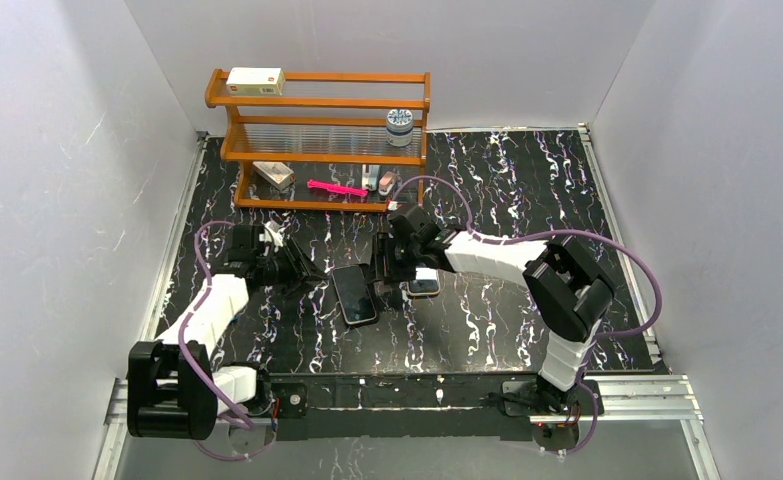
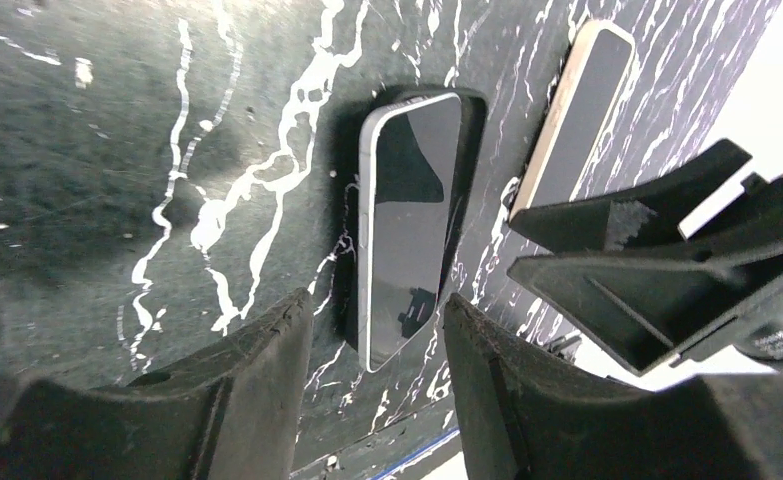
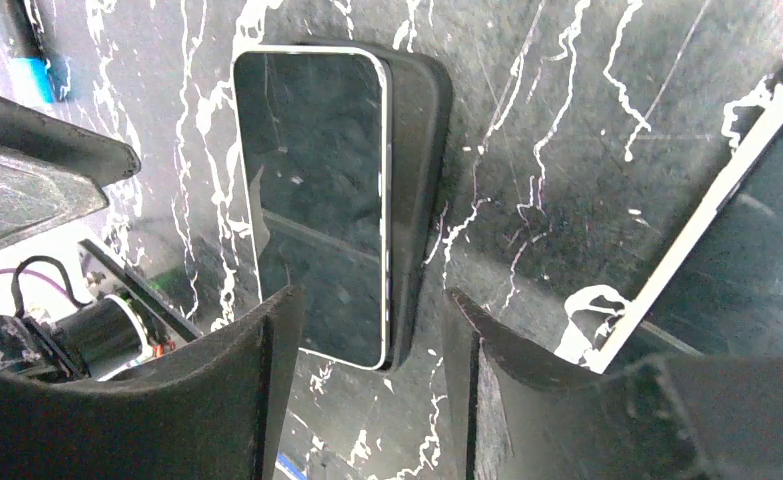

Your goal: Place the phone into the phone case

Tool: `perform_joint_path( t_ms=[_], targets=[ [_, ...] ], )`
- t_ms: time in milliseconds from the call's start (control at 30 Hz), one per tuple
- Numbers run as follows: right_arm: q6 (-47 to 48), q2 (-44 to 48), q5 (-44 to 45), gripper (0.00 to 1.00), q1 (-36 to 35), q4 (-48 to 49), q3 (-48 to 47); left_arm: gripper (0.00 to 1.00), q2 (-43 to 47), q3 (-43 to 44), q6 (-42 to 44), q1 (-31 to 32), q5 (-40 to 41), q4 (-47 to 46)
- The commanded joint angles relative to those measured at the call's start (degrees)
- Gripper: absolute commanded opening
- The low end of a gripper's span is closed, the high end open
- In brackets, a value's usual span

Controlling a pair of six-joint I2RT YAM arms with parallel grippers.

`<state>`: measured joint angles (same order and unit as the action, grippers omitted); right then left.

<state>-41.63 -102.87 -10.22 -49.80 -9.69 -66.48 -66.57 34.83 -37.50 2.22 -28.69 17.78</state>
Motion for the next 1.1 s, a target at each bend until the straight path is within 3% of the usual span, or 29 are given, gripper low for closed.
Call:
perform_joint_path(
  t_ms=[0,233,400,1067],
  targets=[
    [-0.4,0.69,-5.06,0.6,0.94,4.83,1.87,0.46,-0.56,-2.04,-3.34,3.69,0.2,-4.54],
    [-2.1,-0.46,-10.09,0.54,3.7,11.46,6.07,0.38,-3.14,-2.65,-4.62,7.82,3.14,-7.95],
    [-2.63,-1.39,-13.46,0.5,4.11,15.18,7.0,0.38,-4.19,-3.18,-4.15,9.26,4.58,-8.64],
    [-3.11,-6.06,-15.37,0.44,4.62,16.99,5.85,0.33,-9.79,-5.25,-4.01,11.21,6.01,-17.51]
  ],
)
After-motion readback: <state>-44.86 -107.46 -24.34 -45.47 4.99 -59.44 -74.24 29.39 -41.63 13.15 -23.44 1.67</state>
